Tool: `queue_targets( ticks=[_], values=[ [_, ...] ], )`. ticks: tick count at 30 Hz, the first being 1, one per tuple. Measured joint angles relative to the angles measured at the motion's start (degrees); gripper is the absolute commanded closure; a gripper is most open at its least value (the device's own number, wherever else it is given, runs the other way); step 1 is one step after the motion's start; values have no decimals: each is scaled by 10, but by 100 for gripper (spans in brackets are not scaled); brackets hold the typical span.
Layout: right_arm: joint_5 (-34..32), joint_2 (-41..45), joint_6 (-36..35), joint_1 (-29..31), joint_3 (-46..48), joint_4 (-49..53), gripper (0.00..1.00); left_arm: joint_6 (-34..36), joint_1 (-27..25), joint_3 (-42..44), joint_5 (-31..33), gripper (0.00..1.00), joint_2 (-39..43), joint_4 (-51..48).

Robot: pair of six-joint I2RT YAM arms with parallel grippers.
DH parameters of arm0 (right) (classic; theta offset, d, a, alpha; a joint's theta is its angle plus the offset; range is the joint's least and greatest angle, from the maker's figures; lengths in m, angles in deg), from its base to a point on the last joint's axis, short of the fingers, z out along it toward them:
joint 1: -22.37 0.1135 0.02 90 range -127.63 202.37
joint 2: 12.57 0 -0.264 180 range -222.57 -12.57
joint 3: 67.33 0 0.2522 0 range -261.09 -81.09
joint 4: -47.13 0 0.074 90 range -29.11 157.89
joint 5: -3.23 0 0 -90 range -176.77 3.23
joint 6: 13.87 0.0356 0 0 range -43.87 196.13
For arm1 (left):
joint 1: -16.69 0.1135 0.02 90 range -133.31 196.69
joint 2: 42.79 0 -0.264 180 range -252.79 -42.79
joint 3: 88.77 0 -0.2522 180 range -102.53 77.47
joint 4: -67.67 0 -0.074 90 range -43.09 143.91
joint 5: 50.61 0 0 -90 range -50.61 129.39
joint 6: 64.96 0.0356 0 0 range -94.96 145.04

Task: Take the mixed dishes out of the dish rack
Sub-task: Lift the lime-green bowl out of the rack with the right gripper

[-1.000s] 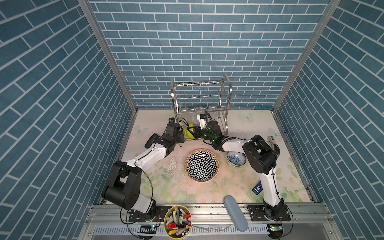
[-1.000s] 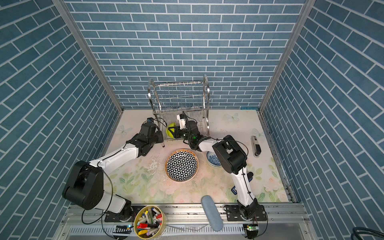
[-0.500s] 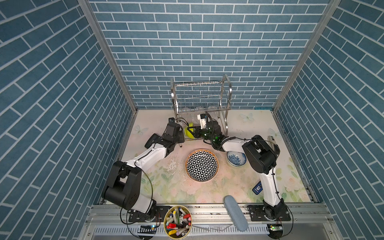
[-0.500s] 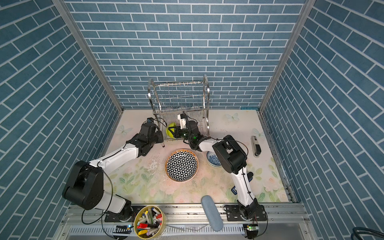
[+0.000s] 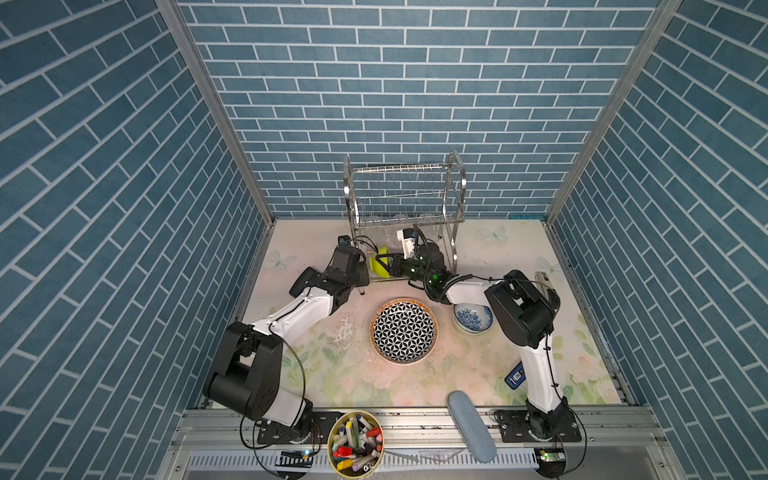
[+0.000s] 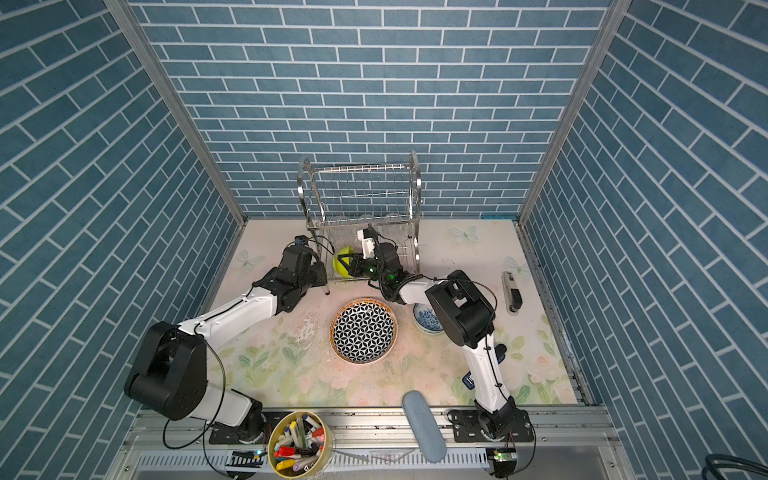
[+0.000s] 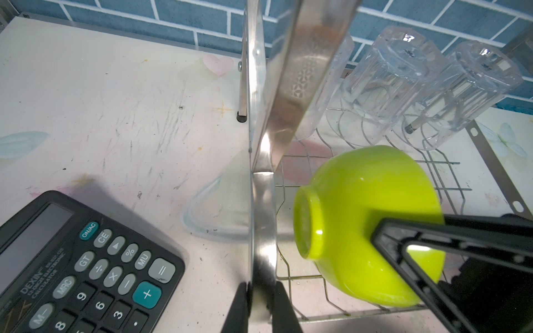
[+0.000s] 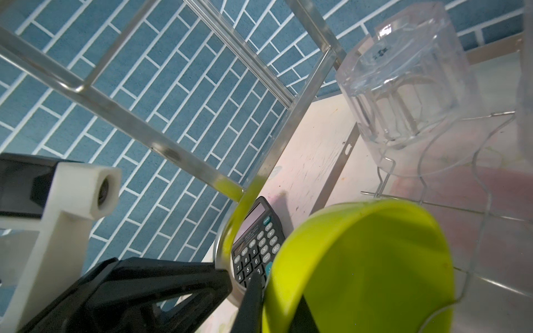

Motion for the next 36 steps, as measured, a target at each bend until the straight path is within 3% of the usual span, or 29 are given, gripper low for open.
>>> queue_targets(
  ticks=[11, 19, 27, 36],
  values=[
    [14, 0, 57, -5, 3, -21, 100, 0, -2, 0, -9, 92, 1, 0],
    [33, 9, 109, -5, 3, -99, 100, 1, -3, 0, -10, 92, 1, 0],
    [38, 14, 115, -11, 5, -110, 100, 1, -3, 0, -10, 92, 1, 0],
    [51, 75, 127, -11, 64, -90, 100, 1, -3, 0, -10, 92, 1, 0]
  ],
)
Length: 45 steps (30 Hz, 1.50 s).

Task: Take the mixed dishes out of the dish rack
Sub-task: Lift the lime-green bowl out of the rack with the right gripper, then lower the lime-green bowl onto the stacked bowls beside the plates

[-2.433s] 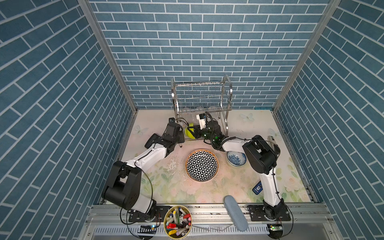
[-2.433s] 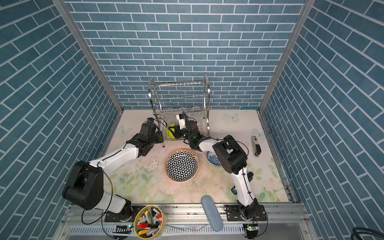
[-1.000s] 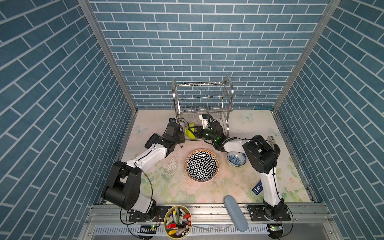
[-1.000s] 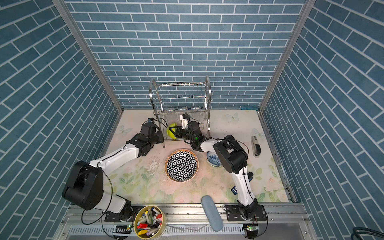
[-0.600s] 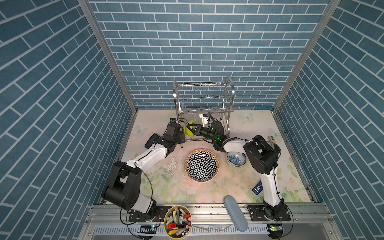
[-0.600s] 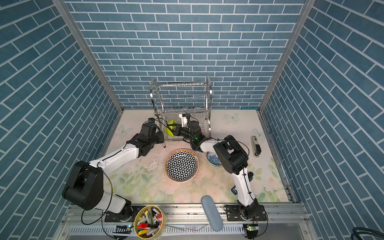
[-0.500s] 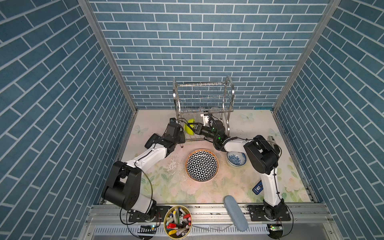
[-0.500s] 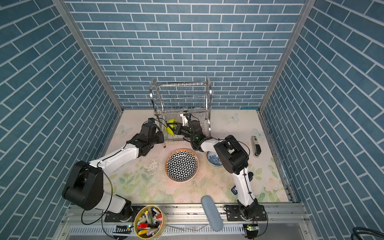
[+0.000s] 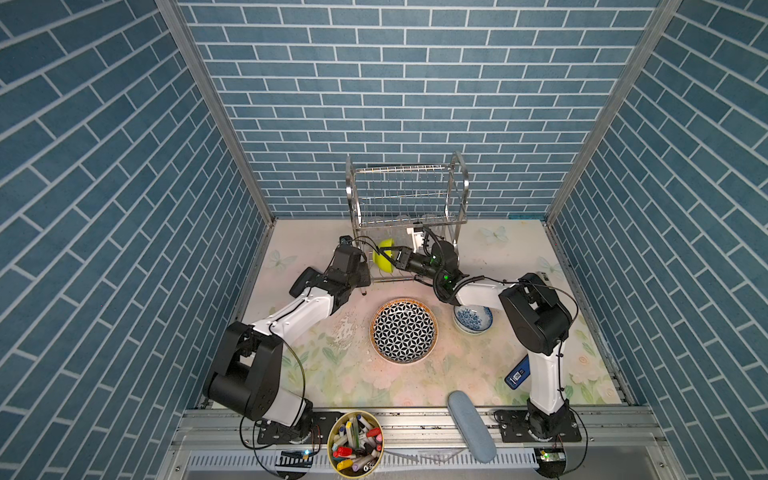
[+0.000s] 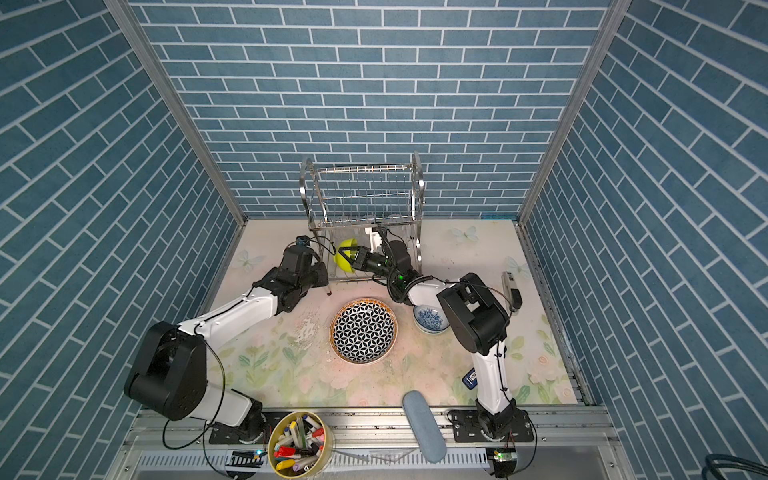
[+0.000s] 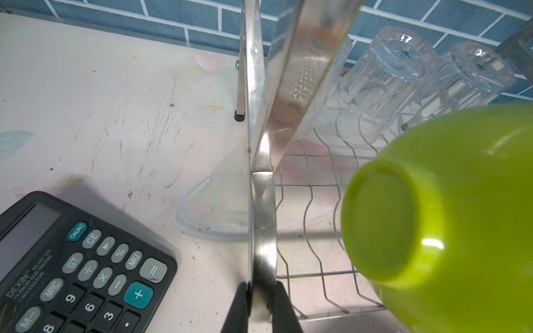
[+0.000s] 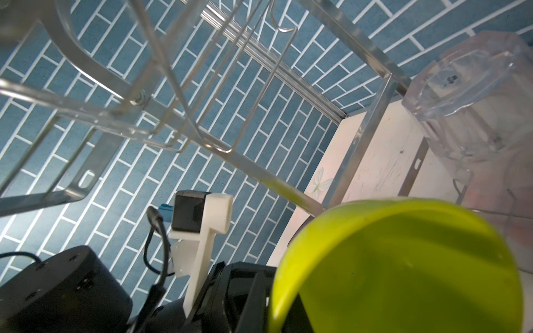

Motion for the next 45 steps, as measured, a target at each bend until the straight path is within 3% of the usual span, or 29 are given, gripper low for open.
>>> queue_targets(
  ticks=[19, 33, 45],
  values=[
    [28, 117, -20, 7, 87, 30, 100, 0, 0, 0, 1, 92, 0, 0],
    [49, 176, -84, 13, 116, 225, 100, 1, 0, 0, 2, 92, 0, 0],
    [21, 338, -212, 37, 167, 469, 100, 1, 0, 0, 1, 92, 0, 0]
  ],
)
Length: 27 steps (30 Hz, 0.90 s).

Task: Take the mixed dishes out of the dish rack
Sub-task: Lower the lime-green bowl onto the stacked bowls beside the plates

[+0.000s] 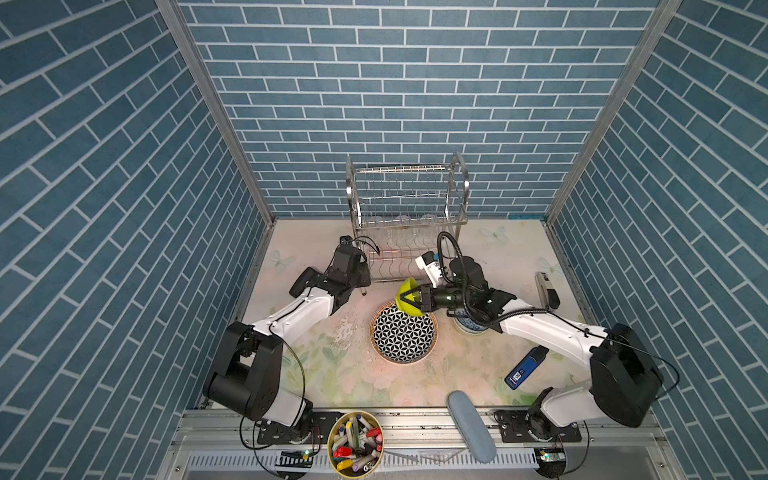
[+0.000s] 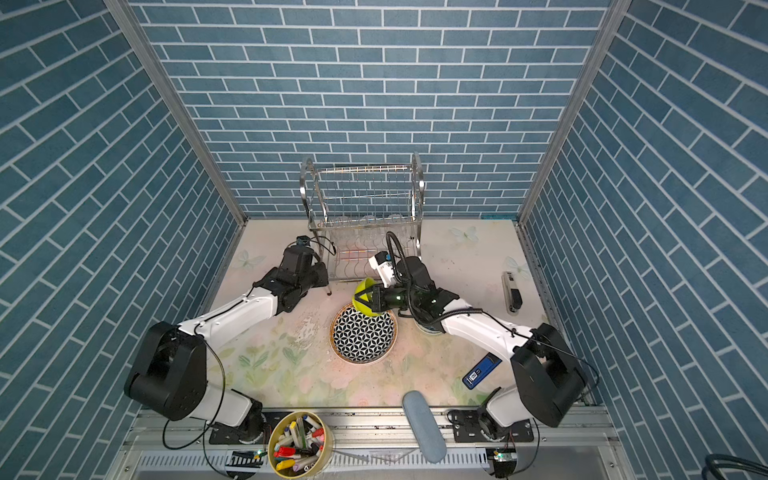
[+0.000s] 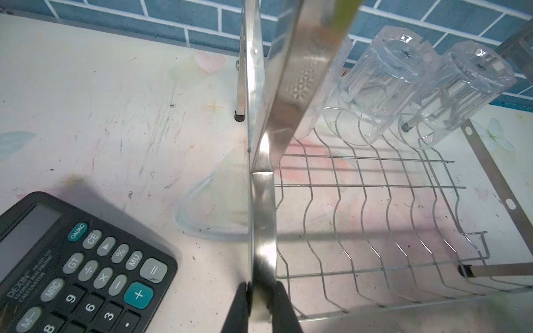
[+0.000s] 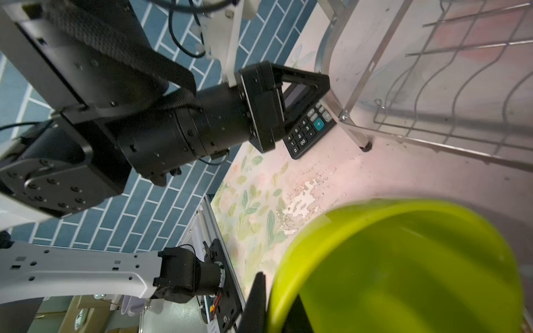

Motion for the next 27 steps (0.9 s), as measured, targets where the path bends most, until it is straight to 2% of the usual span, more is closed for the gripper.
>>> queue_targets(
  ticks=[6, 13, 21, 27],
  values=[
    [-70, 72, -71, 12, -4, 169, 100, 0, 0, 0, 0, 92, 0, 0],
    [-214, 106, -136, 21, -68, 399, 100, 0, 0, 0, 0, 92, 0, 0],
    [-336, 110, -163, 17, -81, 504, 100, 0, 0, 0, 0, 92, 0, 0],
    [-351, 85, -172, -14, -81, 506, 100, 0, 0, 0, 0, 92, 0, 0]
  ],
)
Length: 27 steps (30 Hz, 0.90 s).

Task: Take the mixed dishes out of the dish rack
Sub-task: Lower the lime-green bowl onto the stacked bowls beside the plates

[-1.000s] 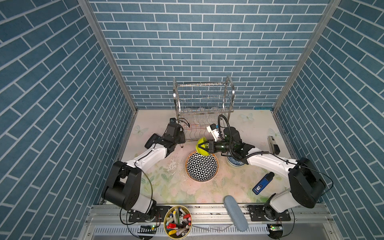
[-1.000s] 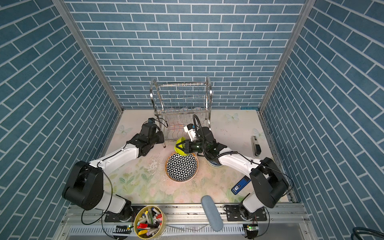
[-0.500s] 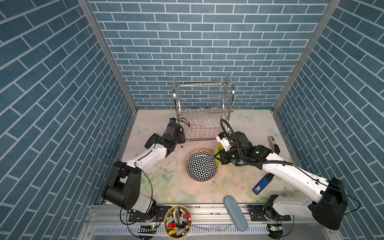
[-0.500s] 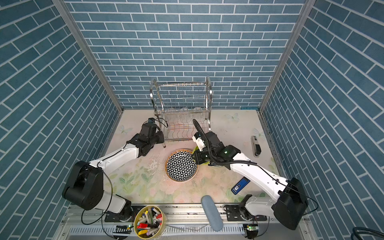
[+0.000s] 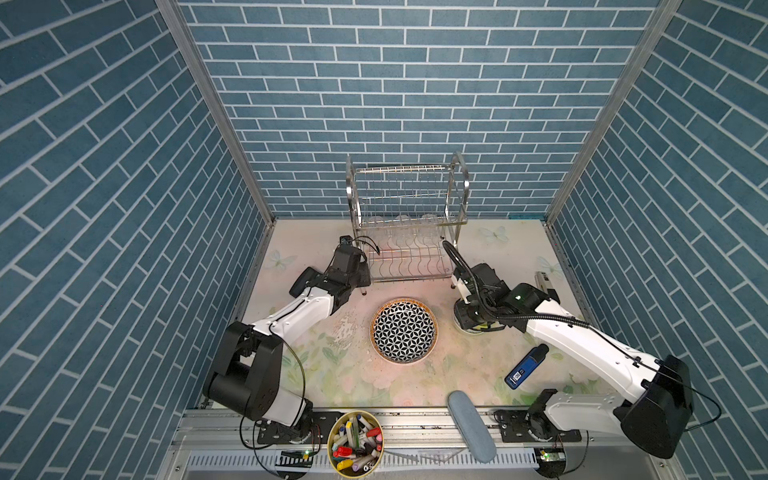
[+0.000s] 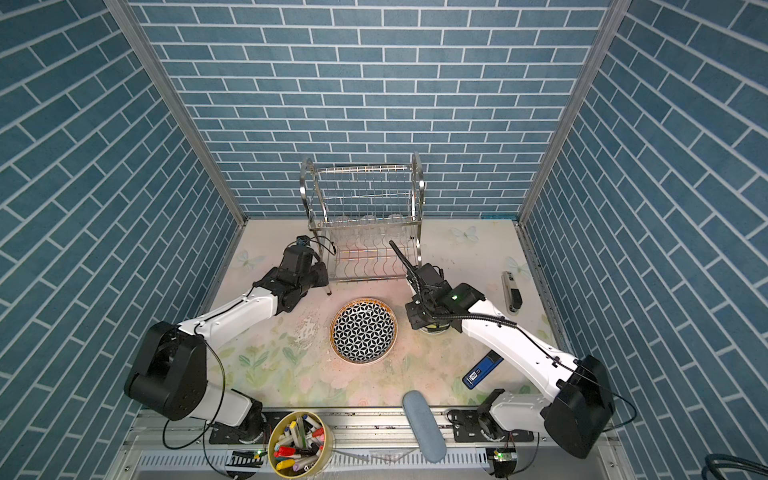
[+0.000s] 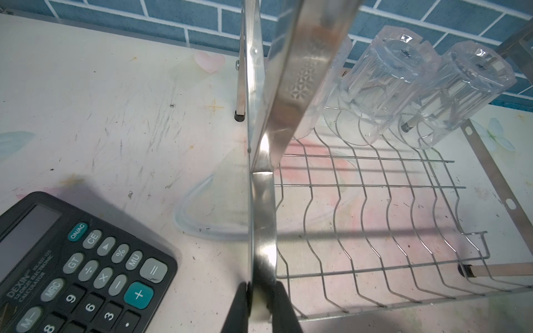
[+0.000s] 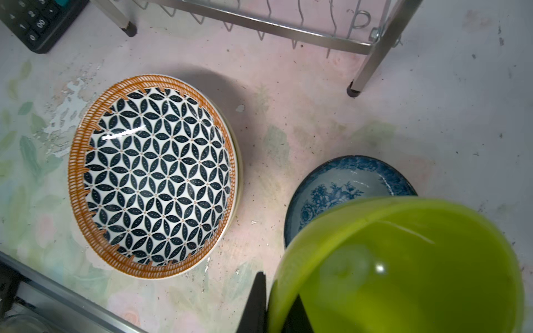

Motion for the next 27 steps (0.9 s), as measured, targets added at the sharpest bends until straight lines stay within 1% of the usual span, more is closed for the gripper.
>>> queue_targets(
  ticks=[7, 15, 27],
  values=[
    [19, -34, -6, -29, 0, -13, 100, 0, 0, 0, 0, 92, 0, 0],
    [55, -66, -8, -41, 0, -31, 100, 0, 0, 0, 0, 92, 0, 0],
    [55, -103, -10, -43, 0, -35, 100, 0, 0, 0, 0, 92, 0, 0]
  ],
)
